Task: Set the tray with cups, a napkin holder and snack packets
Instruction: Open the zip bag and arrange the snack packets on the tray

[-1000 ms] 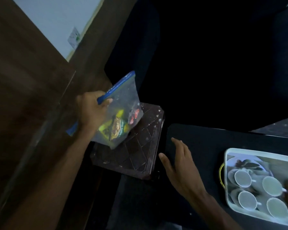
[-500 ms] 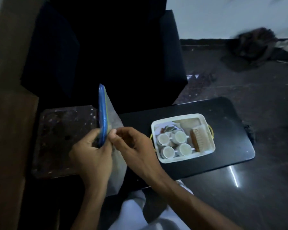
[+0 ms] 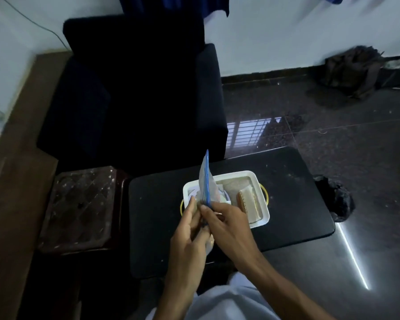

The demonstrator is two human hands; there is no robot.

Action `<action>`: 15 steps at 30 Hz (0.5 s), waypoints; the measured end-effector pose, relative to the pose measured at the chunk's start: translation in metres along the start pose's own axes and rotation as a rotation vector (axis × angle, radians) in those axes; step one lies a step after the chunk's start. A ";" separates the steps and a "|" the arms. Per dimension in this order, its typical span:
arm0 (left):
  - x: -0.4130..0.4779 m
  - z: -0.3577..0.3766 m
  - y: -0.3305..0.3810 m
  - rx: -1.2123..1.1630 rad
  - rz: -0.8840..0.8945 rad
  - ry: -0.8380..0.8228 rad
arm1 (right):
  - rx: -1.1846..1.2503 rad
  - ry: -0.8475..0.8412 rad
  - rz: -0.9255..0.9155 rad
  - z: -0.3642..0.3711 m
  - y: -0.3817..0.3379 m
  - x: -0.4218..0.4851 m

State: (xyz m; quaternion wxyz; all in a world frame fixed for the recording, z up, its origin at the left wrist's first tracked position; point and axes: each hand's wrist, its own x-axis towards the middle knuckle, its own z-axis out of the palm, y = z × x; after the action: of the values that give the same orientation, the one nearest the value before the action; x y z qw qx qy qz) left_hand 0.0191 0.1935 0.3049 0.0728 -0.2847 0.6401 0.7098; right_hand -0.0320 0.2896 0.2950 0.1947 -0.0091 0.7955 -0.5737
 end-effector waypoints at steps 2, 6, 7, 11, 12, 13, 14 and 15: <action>-0.006 0.027 0.001 0.004 0.025 0.074 | 0.050 -0.001 0.014 -0.027 0.009 -0.003; -0.008 0.073 0.004 0.060 0.090 0.253 | 0.169 0.013 0.058 -0.073 0.021 -0.008; -0.007 0.079 0.005 0.076 0.086 0.254 | 0.157 0.010 0.048 -0.078 0.022 -0.008; -0.004 0.102 0.010 0.129 0.056 0.210 | 0.116 -0.025 0.022 -0.100 0.025 -0.009; -0.004 0.104 0.010 0.119 0.048 0.211 | 0.124 -0.032 0.029 -0.105 0.026 -0.008; -0.003 0.106 0.010 0.112 0.043 0.211 | 0.139 -0.036 0.036 -0.109 0.027 -0.008; -0.003 0.108 0.009 0.112 0.043 0.211 | 0.157 -0.036 0.040 -0.113 0.028 -0.009; -0.002 0.111 0.008 0.121 0.048 0.208 | 0.175 -0.031 0.043 -0.117 0.028 -0.010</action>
State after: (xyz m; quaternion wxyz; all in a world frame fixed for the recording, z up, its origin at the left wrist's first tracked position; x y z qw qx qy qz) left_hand -0.0179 0.2977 0.3151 0.0064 -0.3364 0.6926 0.6381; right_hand -0.0546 0.4076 0.3031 0.2195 0.0161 0.7392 -0.6366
